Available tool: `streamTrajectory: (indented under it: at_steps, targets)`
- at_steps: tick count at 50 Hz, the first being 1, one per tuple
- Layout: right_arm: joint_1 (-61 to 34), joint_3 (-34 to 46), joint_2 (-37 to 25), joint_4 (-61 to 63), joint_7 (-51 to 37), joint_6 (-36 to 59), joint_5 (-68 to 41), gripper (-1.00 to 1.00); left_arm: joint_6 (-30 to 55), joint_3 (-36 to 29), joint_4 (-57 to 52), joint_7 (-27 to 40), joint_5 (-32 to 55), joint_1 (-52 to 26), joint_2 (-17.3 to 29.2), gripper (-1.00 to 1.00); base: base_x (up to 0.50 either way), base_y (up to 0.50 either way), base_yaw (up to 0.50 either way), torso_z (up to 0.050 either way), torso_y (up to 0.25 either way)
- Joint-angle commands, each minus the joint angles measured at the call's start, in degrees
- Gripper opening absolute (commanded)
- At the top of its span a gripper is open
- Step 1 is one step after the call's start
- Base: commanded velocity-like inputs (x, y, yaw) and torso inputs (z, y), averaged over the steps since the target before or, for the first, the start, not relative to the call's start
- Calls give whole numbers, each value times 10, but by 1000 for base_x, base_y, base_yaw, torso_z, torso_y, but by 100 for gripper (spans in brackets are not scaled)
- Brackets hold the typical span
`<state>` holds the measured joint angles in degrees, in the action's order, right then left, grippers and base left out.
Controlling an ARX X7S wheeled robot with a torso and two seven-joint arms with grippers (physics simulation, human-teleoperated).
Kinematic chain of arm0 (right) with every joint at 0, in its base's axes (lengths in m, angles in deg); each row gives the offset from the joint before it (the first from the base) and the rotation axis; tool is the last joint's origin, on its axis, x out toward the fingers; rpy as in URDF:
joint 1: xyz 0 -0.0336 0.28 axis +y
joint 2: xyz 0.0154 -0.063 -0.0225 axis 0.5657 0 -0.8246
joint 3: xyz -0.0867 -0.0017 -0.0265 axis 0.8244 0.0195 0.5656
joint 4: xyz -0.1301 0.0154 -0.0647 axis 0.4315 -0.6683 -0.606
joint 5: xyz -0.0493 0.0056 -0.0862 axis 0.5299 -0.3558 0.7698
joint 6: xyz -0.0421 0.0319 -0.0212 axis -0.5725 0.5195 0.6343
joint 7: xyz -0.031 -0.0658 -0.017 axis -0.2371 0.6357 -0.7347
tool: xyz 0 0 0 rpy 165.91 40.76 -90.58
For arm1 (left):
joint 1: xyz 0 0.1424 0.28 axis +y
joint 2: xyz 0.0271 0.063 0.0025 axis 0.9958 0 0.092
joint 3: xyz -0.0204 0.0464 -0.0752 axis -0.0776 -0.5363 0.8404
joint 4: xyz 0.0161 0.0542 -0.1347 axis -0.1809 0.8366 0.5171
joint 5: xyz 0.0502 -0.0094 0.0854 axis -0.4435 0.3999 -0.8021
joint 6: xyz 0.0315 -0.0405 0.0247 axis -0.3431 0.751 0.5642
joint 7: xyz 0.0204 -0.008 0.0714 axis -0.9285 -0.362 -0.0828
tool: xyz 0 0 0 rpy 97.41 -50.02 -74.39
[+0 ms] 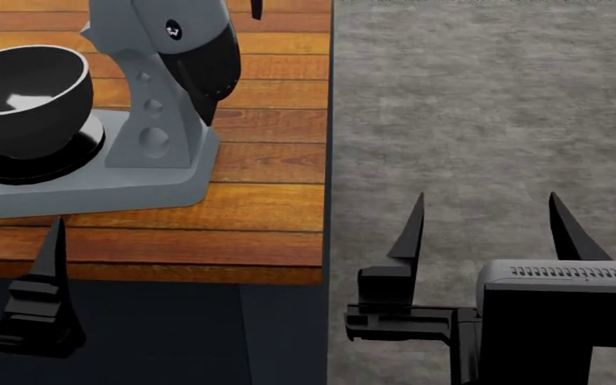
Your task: Close the stand mixer head.
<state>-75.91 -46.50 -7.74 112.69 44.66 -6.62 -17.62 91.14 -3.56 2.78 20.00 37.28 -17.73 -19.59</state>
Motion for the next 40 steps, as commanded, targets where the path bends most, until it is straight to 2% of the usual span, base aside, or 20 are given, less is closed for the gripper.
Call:
streamTrajectory:
  at_steps: [1, 21, 29, 40]
  targets:
    - [-12, -24, 4, 24, 11, 46, 2, 100, -10, 36, -5, -9, 20, 10, 8, 100, 0, 0, 0, 50, 0]
    - [-13, -35, 5, 26, 7, 78, -14, 100, -18, 52, 13, 0, 30, 19, 15, 100, 0, 0, 0, 50, 0]
    - [-18, -29, -10, 41, 3, 83, -12, 100, 41, 93, -13, 10, 63, -4, 12, 100, 28, 156, 0, 0, 0]
    - [-23, -28, -20, 52, -6, 82, -9, 100, 67, 105, -26, 24, 93, -18, 18, 100, 187, 493, 0, 0, 0]
